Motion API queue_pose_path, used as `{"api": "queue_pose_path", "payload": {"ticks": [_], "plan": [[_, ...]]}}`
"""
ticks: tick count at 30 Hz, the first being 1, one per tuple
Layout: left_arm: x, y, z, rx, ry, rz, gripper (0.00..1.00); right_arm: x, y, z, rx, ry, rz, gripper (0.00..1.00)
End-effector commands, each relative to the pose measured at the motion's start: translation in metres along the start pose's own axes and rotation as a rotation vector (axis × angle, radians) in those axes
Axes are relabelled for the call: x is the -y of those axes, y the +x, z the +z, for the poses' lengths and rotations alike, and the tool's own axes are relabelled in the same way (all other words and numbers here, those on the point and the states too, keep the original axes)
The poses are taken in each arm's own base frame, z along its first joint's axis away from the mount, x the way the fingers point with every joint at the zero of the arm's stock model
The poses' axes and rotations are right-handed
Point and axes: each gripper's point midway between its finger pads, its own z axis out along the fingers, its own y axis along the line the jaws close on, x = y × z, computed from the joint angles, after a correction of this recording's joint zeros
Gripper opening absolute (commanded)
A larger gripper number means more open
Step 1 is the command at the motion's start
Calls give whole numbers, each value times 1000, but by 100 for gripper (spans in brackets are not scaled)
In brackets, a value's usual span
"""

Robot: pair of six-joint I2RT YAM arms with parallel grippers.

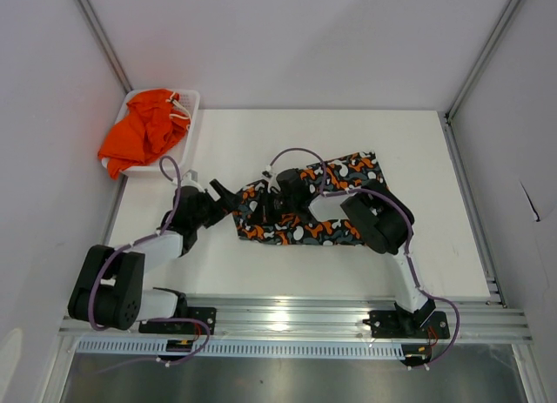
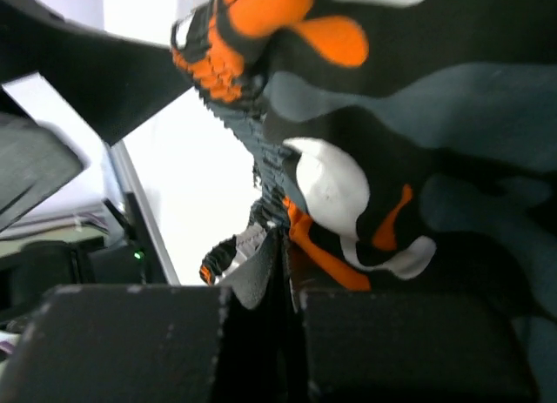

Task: Fold and stack the shorts
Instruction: Fold the shorts

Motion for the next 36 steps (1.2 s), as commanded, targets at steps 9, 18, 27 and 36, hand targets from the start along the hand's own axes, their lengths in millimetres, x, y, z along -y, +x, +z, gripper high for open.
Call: {"api": "queue_pose_path", "payload": {"ticks": [9,18,27,36], "plan": [[2,5,20,-10,26,6,99,16,12,-4,-10,132,-50,0],[-2,2,35,17,31,27,99,6,14,-3,-8,70,-48,0],[-1,14,55,-6,76,42,96,-2,13,-3,15,31,-66,0],[1,26,56,-21,61,75,92,-4,9,7,50,52,-83,0]]}}
